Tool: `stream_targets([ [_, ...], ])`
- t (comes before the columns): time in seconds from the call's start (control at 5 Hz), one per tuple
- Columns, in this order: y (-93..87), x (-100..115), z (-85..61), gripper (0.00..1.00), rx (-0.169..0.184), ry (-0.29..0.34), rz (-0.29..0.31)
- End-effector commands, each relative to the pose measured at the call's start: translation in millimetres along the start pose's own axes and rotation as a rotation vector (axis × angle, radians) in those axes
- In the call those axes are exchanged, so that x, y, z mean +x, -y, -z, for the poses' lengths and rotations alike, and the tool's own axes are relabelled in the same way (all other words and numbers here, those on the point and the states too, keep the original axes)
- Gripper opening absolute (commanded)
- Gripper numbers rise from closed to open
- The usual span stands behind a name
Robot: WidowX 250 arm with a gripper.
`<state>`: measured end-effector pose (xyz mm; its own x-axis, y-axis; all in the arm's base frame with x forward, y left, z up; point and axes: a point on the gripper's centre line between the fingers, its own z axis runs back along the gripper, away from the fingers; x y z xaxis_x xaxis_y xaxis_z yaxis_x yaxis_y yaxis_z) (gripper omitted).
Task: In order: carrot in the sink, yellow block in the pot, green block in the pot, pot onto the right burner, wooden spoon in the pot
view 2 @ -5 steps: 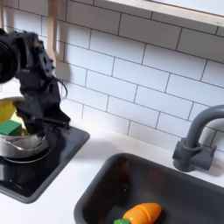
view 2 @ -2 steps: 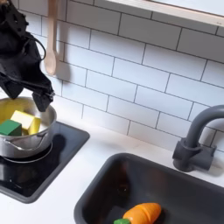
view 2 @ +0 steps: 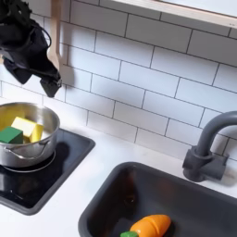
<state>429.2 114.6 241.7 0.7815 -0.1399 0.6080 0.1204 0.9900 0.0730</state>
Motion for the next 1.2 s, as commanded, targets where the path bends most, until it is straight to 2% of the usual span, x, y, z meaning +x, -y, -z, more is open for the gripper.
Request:
stream_targets([
  [0.0, -6.7, 32, -1.4, 1.00, 0.005, 0.140, 0.047],
  [0.2, -8.9, 38, -4.6, 1.00, 0.026, 0.185, 0.085],
  [0.4, -13.4, 44, -8.2, 1.00, 0.053, 0.233, 0.092],
  [0.6, -16.8, 59, -22.2, 1.00, 0.053, 0.317, 0.077],
  [0.8, -11.2, 68, -20.4, 1.00, 0.023, 0.363, 0.056],
  [1.0, -18.2, 67, -18.9, 1.00, 0.031, 0.369, 0.017],
])
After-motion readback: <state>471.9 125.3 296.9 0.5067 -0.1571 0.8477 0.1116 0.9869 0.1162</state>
